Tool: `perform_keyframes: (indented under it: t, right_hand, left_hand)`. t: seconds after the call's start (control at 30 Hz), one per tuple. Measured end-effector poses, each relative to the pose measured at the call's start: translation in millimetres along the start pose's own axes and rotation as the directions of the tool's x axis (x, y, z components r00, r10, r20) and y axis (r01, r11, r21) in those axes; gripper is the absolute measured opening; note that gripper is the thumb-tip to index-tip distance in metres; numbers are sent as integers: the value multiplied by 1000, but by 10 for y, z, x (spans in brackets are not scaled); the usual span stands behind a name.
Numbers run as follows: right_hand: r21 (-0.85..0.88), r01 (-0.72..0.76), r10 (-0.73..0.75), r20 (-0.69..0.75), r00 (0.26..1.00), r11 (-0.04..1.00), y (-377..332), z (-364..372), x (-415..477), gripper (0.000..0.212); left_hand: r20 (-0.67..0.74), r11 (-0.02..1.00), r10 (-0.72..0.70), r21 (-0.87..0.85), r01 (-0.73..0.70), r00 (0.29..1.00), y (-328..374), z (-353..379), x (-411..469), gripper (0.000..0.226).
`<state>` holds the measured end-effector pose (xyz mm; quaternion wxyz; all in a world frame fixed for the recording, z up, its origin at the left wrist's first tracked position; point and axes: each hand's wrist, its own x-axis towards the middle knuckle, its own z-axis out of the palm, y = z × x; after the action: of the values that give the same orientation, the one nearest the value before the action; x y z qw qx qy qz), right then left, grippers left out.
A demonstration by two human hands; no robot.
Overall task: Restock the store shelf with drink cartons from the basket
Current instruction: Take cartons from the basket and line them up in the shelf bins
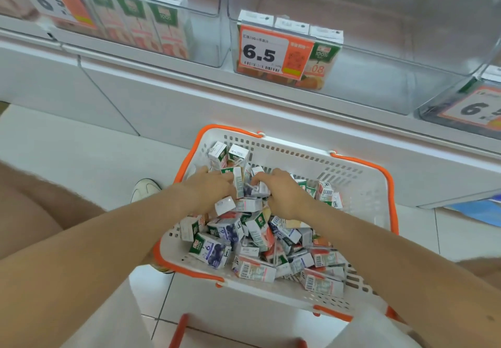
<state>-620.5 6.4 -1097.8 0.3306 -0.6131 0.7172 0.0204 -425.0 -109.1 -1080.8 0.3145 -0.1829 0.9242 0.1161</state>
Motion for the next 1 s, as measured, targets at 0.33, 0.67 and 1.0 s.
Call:
perform_keyframes:
  t: [0.33, 0.67, 1.0]
  right_hand:
    - [127, -41, 77, -295, 952, 991, -41, -775, -604, 47]
    - [474, 141, 59, -382, 922, 869, -390, -1273, -1284, 14]
    - [521, 217, 135, -556, 820, 826, -535, -1590, -1275, 46]
  left_hand:
    - [-14, 317, -207, -947, 54, 978, -129, -569, -436, 71]
    - [-151, -246, -76, -955, -165, 986, 466, -1072, -792, 41]
    - [-468, 254, -302, -879, -403, 831, 546, -1521, -1068, 20]
